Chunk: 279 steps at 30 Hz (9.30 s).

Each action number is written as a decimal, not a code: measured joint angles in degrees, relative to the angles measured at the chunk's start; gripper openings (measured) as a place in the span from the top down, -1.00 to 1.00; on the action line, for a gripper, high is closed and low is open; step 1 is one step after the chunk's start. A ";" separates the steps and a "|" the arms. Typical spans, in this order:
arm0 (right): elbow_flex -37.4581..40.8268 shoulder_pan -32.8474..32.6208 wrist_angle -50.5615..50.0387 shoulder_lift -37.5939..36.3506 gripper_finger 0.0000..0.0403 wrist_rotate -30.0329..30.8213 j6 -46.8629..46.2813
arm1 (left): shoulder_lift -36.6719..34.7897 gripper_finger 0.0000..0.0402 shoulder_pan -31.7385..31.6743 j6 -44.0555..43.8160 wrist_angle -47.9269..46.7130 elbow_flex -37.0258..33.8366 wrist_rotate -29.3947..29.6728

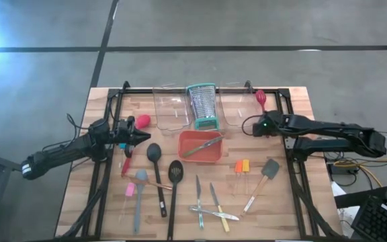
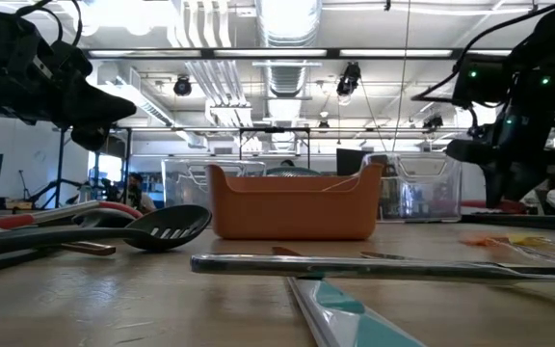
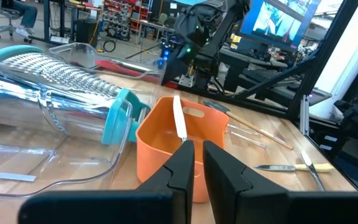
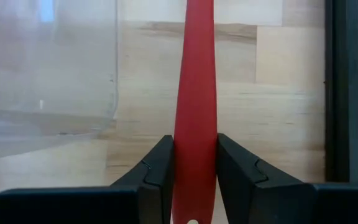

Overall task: Pick & Place Kitchen Items
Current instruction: Put the red slotted spoon into the right transparent bin, then put the pink spatula into the left transparent bin

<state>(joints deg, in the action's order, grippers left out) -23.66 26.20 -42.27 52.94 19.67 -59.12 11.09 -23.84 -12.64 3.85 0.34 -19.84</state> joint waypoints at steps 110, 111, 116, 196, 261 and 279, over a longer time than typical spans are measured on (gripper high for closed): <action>-52.09 9.14 -29.30 45.45 -0.18 -19.94 37.06 | -0.02 0.83 0.01 0.00 -0.02 0.00 0.00; -52.09 9.11 -29.32 45.10 -0.22 -20.03 37.06 | 0.00 0.83 0.00 0.00 -0.02 0.00 0.01; -52.09 9.07 -29.30 41.08 -0.29 -19.89 36.65 | -0.01 0.81 0.00 0.00 -0.02 0.00 0.00; -20.78 -65.83 0.14 -31.87 0.96 25.36 14.92 | -0.06 0.91 0.01 -8.11 9.41 6.39 0.83; -19.28 -65.83 0.16 -41.89 0.96 25.31 15.88 | 49.56 0.40 63.34 -50.84 -70.67 55.64 19.55; -19.28 -65.81 0.16 -41.89 0.96 25.30 15.88 | 54.60 0.15 63.33 -57.83 -45.92 42.92 13.09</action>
<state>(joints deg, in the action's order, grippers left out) -42.94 -39.62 -42.11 11.05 44.97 -43.24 65.69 39.48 -70.47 -42.07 43.26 -6.74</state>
